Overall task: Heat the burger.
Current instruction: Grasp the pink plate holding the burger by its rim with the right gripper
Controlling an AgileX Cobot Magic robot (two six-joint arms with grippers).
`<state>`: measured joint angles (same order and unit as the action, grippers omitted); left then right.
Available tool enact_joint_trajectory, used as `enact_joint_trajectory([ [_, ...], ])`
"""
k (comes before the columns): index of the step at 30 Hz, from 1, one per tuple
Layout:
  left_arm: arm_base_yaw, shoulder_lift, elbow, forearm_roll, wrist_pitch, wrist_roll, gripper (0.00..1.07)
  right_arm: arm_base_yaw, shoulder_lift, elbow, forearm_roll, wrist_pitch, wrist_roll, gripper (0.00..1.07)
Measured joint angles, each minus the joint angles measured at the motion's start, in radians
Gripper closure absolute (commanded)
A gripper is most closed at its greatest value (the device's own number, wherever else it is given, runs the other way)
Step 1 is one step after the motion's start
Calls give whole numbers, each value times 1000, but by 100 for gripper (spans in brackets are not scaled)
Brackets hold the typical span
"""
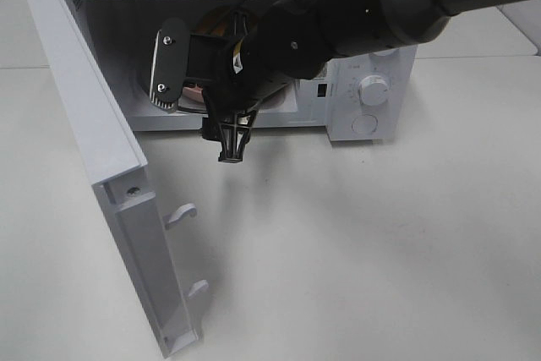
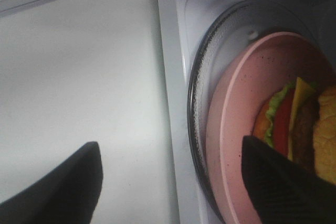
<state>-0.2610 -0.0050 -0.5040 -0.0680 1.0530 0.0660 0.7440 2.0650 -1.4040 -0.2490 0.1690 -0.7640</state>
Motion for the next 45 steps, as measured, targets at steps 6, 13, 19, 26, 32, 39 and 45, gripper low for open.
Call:
enact_joint_trajectory([
  [6, 0, 0, 0, 0, 0, 0, 106, 0, 84, -98, -39, 43, 40, 37],
  [13, 0, 0, 0, 0, 0, 0, 106, 0, 119, -157, -94, 65, 81, 37],
  [19, 0, 0, 0, 0, 0, 0, 106, -15, 119, -158, -98, 69, 89, 37],
  [26, 0, 0, 0, 0, 0, 0, 106, -23, 119, -158, -101, 87, 106, 37],
  [32, 0, 0, 0, 0, 0, 0, 106, -23, 119, -158, -101, 87, 107, 37],
  [39, 0, 0, 0, 0, 0, 0, 106, -23, 119, -158, -112, 77, 107, 37],
  [45, 0, 0, 0, 0, 0, 0, 106, -23, 119, -158, -164, 66, 130, 37],
])
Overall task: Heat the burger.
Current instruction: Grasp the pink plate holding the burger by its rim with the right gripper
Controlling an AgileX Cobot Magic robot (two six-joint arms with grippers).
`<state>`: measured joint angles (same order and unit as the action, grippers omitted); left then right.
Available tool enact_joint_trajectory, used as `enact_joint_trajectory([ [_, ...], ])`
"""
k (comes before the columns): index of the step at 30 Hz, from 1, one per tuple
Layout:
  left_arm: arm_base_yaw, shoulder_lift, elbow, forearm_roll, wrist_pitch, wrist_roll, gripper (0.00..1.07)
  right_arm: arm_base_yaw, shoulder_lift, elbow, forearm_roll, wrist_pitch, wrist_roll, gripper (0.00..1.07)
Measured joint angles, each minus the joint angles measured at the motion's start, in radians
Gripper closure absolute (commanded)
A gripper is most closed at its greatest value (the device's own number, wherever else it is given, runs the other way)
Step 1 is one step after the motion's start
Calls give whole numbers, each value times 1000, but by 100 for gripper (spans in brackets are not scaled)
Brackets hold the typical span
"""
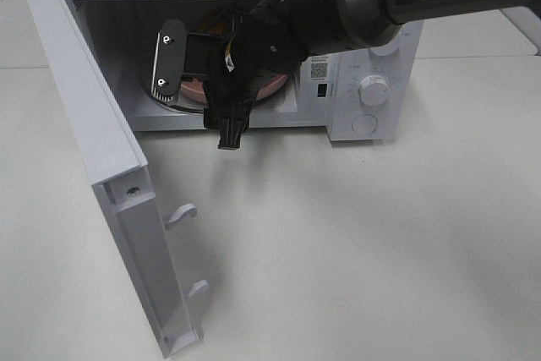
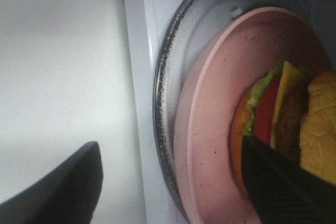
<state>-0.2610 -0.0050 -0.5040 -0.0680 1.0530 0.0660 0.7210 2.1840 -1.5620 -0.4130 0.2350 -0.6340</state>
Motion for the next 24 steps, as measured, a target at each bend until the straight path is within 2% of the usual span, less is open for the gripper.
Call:
enact_joint_trajectory([
  [4, 0, 0, 0, 0, 0, 0, 106, 0, 13, -26, -12, 2, 7, 37],
  [13, 0, 0, 0, 0, 0, 0, 106, -24, 116, -164, -40, 40, 116, 37],
  [24, 0, 0, 0, 0, 0, 0, 106, -47, 167, -185, -41, 41, 132, 37],
])
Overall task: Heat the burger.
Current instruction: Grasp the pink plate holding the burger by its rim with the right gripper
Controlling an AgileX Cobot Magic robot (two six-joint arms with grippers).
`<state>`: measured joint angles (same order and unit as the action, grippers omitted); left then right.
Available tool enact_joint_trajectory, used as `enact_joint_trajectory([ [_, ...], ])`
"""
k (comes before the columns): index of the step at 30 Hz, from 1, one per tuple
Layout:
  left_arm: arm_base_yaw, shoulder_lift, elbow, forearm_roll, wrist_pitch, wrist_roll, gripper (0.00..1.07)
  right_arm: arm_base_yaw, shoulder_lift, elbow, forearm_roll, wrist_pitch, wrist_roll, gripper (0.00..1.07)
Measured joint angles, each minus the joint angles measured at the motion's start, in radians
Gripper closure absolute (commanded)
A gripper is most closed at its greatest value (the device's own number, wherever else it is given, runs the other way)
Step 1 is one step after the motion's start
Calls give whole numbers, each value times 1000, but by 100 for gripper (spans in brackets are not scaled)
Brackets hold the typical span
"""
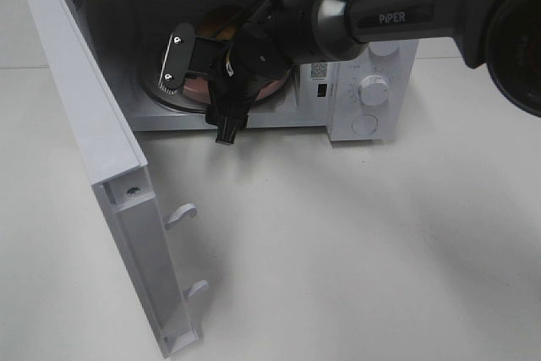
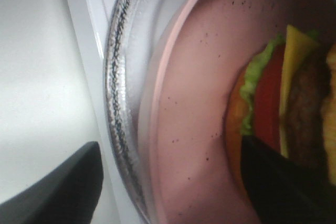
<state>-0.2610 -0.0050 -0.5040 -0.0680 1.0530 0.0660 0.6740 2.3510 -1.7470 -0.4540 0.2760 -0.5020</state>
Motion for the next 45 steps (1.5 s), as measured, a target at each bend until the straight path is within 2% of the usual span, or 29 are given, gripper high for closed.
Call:
enact_joint_trajectory([
  [8, 0, 0, 0, 0, 0, 0, 106, -10, 35, -1, 0, -19, 20, 37],
  [13, 0, 0, 0, 0, 0, 0, 106, -10, 50, -1, -6, -41, 27, 42],
  [16, 0, 0, 0, 0, 0, 0, 106, -10, 51, -5, -8, -52, 36, 50],
  [17, 0, 0, 0, 0, 0, 0, 106, -10, 51, -7, -11, -52, 37, 57],
  [18, 0, 0, 0, 0, 0, 0, 106, -10, 51, -7, -11, -52, 37, 57],
  [20, 0, 0, 0, 0, 0, 0, 106, -8, 48, -7, -13, -44, 37, 65],
  [27, 0, 0, 0, 0, 0, 0, 106, 3, 38, -7, -12, -23, 36, 80],
  [45, 0, 0, 0, 0, 0, 0, 106, 3, 34, -7, -13, -4, 30, 81],
])
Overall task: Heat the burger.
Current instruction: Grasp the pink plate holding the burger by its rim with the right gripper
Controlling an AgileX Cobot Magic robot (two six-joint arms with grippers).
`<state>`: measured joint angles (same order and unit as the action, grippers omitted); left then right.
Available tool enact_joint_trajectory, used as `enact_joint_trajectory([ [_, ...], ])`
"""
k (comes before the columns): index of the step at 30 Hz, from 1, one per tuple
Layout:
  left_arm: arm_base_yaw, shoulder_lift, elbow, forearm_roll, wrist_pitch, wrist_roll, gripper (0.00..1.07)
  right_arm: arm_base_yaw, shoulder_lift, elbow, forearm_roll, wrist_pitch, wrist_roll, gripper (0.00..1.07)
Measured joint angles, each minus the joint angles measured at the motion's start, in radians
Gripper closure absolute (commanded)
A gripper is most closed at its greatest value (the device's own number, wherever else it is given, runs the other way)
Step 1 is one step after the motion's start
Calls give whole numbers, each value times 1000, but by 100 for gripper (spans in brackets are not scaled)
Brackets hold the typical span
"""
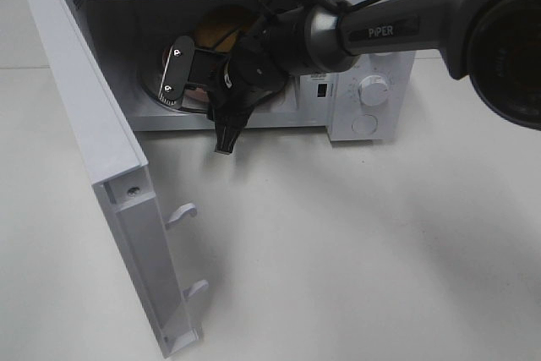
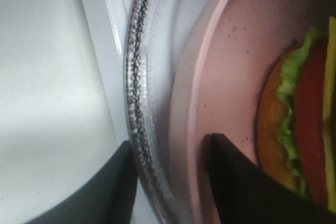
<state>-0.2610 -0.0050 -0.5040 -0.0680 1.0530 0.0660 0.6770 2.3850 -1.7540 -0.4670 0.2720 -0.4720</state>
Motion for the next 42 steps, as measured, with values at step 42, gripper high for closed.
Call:
enact_joint_trajectory([
  [42, 0, 0, 0, 0, 0, 0, 106, 30, -10, -3, -9, 45, -20, 107],
])
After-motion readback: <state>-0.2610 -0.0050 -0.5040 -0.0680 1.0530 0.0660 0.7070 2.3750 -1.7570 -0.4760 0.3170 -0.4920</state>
